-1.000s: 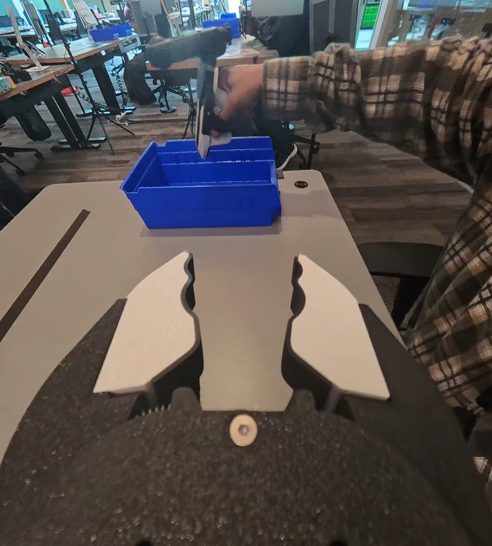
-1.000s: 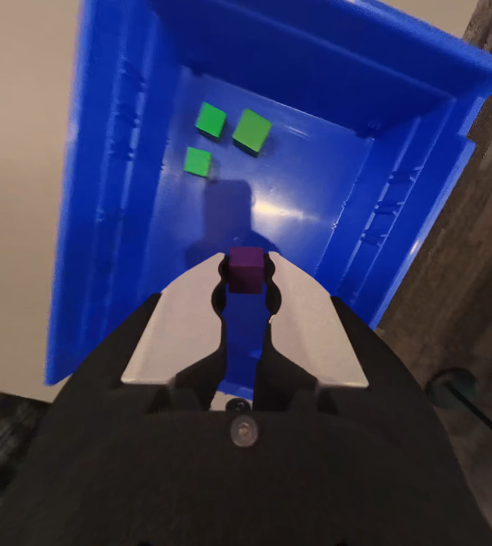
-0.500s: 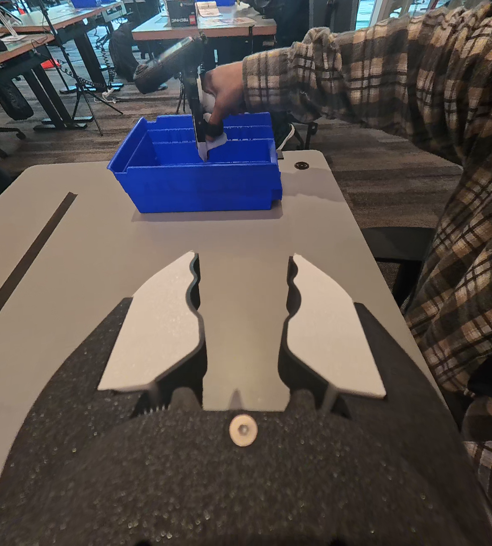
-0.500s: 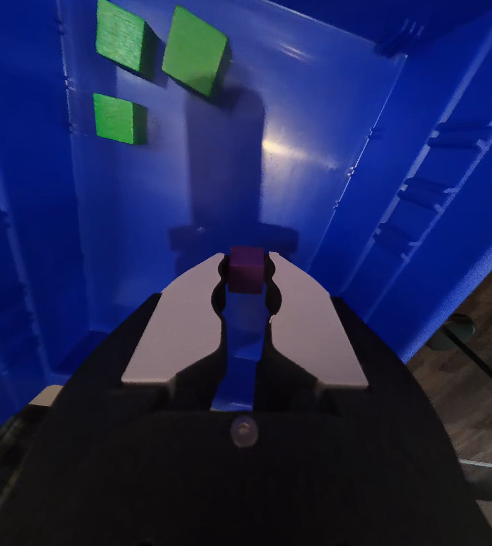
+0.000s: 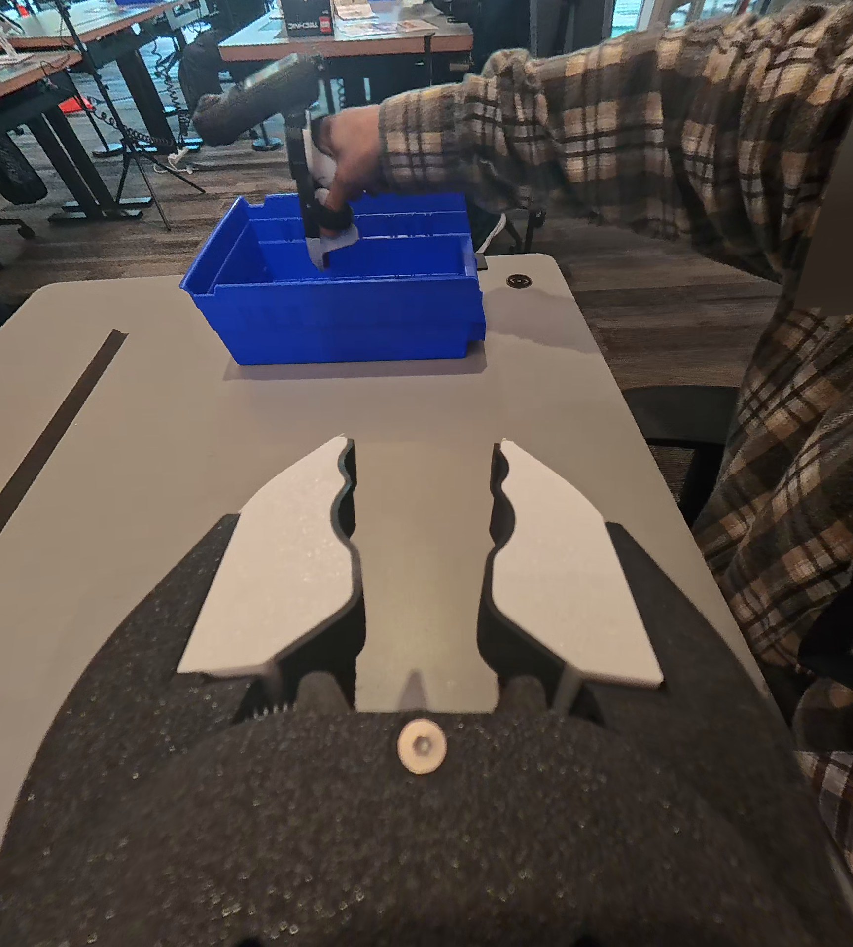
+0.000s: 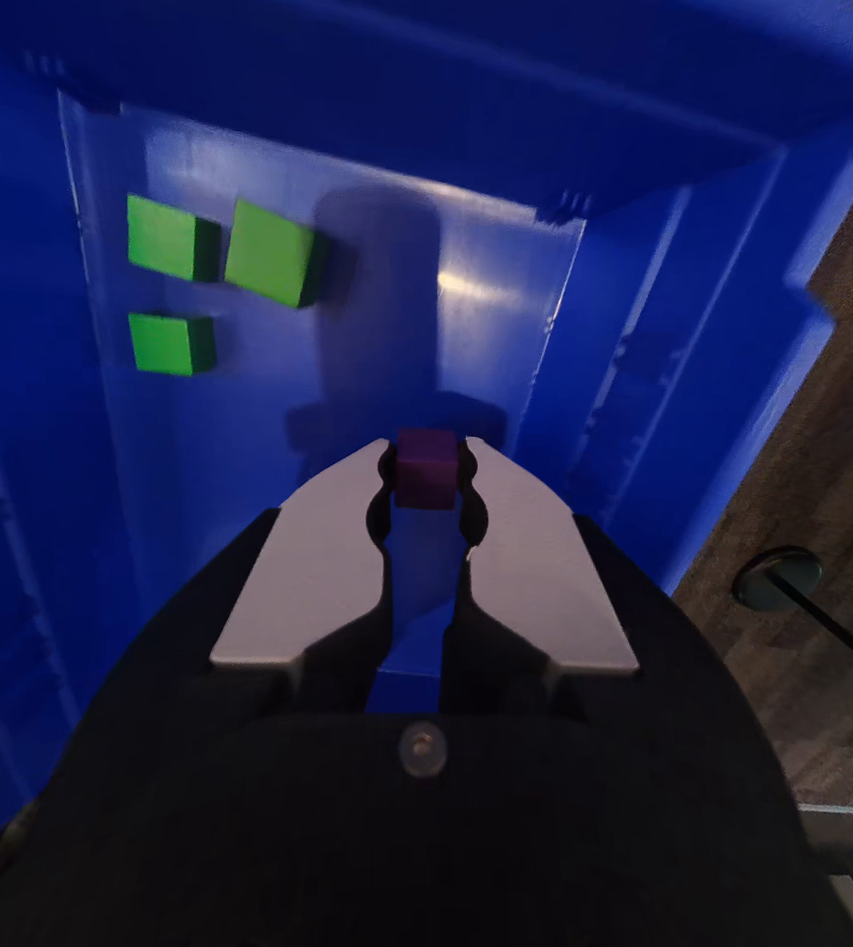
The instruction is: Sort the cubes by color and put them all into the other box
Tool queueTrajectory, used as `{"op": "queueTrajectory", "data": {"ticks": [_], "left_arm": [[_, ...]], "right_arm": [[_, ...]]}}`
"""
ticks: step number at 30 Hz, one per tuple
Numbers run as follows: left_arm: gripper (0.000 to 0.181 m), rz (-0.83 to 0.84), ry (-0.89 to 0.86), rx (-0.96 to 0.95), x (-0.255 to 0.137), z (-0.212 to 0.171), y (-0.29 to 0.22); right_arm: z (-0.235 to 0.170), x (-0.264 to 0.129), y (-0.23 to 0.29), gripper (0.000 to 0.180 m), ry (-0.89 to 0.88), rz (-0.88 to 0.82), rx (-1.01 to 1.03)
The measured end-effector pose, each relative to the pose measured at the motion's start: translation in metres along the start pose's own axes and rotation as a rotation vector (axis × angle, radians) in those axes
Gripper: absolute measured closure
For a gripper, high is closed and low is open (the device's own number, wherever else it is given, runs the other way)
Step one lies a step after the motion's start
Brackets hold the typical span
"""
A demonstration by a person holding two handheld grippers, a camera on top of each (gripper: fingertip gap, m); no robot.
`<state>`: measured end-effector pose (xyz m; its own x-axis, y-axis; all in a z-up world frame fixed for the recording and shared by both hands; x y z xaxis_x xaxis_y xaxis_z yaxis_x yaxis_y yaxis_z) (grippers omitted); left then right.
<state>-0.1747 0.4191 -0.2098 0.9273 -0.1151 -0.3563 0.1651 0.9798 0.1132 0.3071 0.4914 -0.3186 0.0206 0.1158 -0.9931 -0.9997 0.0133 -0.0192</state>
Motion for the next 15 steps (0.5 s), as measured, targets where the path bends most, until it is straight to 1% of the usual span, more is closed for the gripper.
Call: {"op": "queueTrajectory", "data": {"ticks": [7, 15], "left_arm": [[0.134, -0.001, 0.012, 0.007, 0.000, -0.001, 0.001], [0.136, -0.002, 0.018, -0.003, -0.002, -0.004, 0.004]], "right_arm": [[0.035, 0.012, -0.003, 0.156, -0.014, -0.029, 0.003], [0.045, 0.031, -0.007, 0.156, 0.006, -0.039, 0.023]]}}
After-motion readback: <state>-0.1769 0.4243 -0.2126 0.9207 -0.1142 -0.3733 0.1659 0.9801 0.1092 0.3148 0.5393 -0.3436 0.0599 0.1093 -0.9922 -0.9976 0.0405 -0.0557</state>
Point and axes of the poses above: each gripper's, where its closed fingertips meet, x out along the fingers, z out of its top, y = z × x across the jaws, the point moved 6 cm from there along -x, back along the fingers, and after that the axes turned 5 degrees about x, right-handed, at the moved point
